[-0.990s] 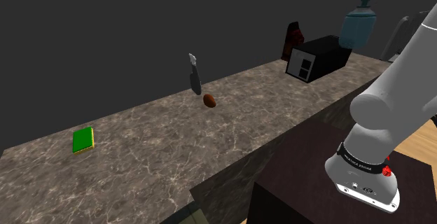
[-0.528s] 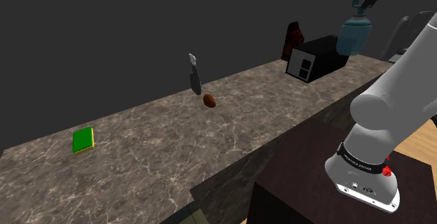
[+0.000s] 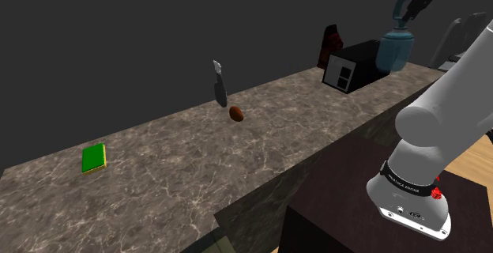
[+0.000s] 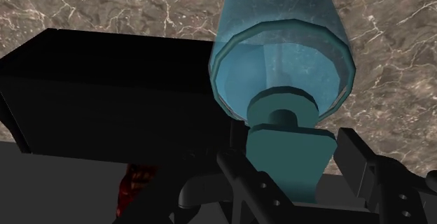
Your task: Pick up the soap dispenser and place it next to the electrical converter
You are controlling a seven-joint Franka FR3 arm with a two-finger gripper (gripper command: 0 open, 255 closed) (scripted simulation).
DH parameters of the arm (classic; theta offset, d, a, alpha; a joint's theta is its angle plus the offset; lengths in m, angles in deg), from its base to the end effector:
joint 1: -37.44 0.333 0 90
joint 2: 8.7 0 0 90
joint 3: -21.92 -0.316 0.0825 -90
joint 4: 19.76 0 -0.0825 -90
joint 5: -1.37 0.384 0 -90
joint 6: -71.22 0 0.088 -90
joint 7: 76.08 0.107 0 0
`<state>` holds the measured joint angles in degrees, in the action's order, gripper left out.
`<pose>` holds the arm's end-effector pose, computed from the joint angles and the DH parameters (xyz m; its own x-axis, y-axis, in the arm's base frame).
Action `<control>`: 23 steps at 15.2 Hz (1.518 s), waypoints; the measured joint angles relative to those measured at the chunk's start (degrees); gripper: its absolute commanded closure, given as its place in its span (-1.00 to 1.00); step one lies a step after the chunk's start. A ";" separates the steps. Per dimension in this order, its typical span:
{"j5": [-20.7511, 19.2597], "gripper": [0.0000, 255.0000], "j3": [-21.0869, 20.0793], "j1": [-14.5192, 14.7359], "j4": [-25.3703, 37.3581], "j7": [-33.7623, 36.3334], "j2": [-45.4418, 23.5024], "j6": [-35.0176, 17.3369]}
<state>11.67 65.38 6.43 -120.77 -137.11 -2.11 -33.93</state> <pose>0.1422 -0.5315 0.6048 0.9211 -0.2552 0.2941 -0.2685 -0.9633 0.0051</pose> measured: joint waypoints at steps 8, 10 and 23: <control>-0.15 1.00 -0.06 -0.12 -6.70 -1.08 0.74 -6.08; 0.16 1.00 0.06 -0.12 -8.00 -1.57 0.47 -7.51; 2.82 1.00 0.90 -0.09 -16.29 -5.24 -1.56 -16.79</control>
<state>14.49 66.29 6.34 -137.06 -142.35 -3.67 -50.72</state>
